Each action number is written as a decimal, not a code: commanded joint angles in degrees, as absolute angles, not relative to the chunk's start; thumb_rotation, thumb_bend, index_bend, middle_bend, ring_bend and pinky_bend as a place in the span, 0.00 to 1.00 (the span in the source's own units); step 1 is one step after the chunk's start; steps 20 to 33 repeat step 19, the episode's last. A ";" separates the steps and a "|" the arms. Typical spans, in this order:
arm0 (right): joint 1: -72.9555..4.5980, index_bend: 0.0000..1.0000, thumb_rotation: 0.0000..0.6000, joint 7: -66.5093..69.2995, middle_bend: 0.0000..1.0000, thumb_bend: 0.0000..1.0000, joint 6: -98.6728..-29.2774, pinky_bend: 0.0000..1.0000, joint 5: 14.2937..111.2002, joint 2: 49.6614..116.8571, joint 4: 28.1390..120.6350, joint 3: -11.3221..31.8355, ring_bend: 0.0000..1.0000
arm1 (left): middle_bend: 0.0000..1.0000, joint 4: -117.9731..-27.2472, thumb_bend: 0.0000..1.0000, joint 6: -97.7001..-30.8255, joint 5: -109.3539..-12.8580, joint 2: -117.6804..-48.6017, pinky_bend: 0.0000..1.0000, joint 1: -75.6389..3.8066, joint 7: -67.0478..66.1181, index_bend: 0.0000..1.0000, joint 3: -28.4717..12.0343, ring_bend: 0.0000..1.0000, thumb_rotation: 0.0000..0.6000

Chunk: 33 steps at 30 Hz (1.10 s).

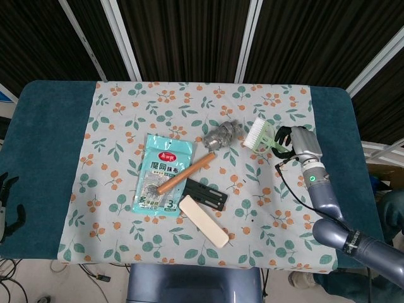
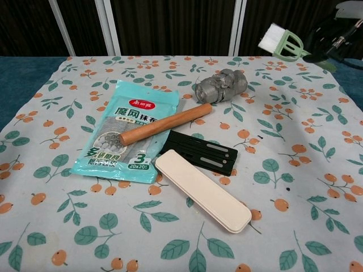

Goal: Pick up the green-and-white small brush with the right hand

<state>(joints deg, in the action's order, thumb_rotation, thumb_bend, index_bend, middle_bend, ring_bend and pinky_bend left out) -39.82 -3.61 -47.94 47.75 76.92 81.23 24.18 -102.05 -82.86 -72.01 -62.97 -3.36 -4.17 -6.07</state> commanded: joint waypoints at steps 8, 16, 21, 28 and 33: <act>-35.18 0.66 1.00 13.74 0.63 0.45 -42.61 0.23 50.72 69.15 88.91 28.65 0.54 | 0.01 -102.10 0.58 -83.08 -72.18 -62.96 0.00 -3.20 -3.90 0.12 -6.02 0.03 1.00; -33.29 0.66 1.00 24.07 0.63 0.45 -41.74 0.23 56.16 67.53 88.13 29.99 0.54 | 0.01 -102.00 0.58 -82.85 -71.64 -63.03 0.00 -3.35 -4.10 0.12 -6.25 0.03 1.00; -32.22 0.66 1.00 29.80 0.63 0.45 -41.27 0.23 58.24 66.33 88.44 31.31 0.54 | 0.01 -101.98 0.58 -82.74 -71.38 -63.04 0.00 -3.43 -4.14 0.12 -6.37 0.03 1.00; -32.22 0.66 1.00 29.80 0.63 0.45 -41.27 0.23 58.24 66.33 88.44 31.31 0.54 | 0.01 -101.98 0.58 -82.74 -71.38 -63.04 0.00 -3.43 -4.14 0.12 -6.37 0.03 1.00; -32.22 0.66 1.00 29.80 0.63 0.45 -41.27 0.23 58.24 66.33 88.44 31.31 0.54 | 0.01 -101.98 0.58 -82.74 -71.38 -63.04 0.00 -3.43 -4.14 0.12 -6.37 0.03 1.00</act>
